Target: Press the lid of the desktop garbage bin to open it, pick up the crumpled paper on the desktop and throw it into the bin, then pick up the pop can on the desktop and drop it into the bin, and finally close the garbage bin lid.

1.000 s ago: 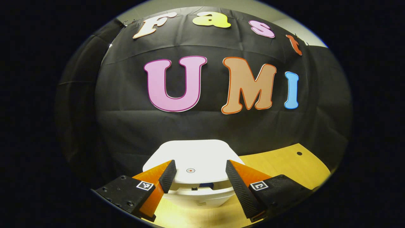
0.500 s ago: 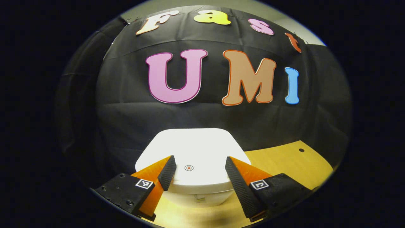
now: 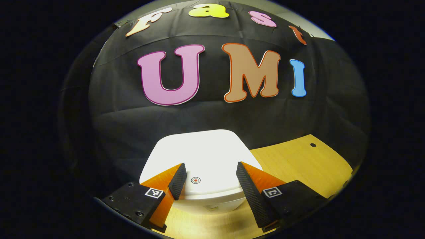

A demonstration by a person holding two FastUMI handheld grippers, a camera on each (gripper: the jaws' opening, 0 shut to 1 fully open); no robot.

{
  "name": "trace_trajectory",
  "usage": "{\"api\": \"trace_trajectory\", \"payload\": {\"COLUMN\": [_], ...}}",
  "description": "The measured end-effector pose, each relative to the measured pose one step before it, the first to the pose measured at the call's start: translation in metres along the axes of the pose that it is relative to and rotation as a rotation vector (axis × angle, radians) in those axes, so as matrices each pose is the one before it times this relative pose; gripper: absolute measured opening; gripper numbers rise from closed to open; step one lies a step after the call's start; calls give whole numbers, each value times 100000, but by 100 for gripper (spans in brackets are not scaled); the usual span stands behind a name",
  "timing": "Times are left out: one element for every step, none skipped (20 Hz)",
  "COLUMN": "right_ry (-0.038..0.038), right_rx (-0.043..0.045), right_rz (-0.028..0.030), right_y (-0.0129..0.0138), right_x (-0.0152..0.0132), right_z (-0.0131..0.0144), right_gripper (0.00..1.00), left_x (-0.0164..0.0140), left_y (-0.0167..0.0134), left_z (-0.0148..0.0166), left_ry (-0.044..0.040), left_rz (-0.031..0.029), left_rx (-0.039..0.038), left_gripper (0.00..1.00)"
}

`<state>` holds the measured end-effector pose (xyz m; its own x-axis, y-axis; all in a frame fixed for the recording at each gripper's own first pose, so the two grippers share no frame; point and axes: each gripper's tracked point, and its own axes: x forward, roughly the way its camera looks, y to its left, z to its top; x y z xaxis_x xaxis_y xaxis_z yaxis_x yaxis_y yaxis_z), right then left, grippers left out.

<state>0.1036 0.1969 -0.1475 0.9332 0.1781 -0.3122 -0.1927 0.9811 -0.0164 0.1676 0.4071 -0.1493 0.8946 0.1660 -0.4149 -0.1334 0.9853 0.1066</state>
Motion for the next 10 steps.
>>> {"api": "trace_trajectory", "payload": {"right_ry": [279,188,-227,-211,-173,-116,-252,80,-57,-183], "right_rx": [-136,-448,-193,127,410,325,-160,-480,-506,-667], "right_rz": [-595,-1011,-1078,-966,-431,-104,87,156,614,254], "right_y": [-233,-406,-437,-352,-143,48,80,151,212,61], "right_x": [-101,-197,-34,-64,71,11,94,35,102,62], "right_z": [-36,10,186,178,252,92,182,39,-2,44], "right_gripper": [100,96,96,96,96,96,96,96,96,96], "left_x": [39,186,179,-3,79,202,-71,211,-78,-20], "left_y": [-120,155,171,259,-117,240,31,60,28,70], "left_z": [134,-40,37,130,82,206,270,-170,-511,357], "left_ry": [-1543,-796,35,-318,294,-581,-1001,809,1527,-1584], "left_rz": [-153,534,506,872,-116,576,-522,356,376,725], "left_rx": [1900,1692,669,1177,1174,803,-578,-1466,-1900,-687], "left_gripper": [91,90,91,92,93,94,100,94,93,94]}}
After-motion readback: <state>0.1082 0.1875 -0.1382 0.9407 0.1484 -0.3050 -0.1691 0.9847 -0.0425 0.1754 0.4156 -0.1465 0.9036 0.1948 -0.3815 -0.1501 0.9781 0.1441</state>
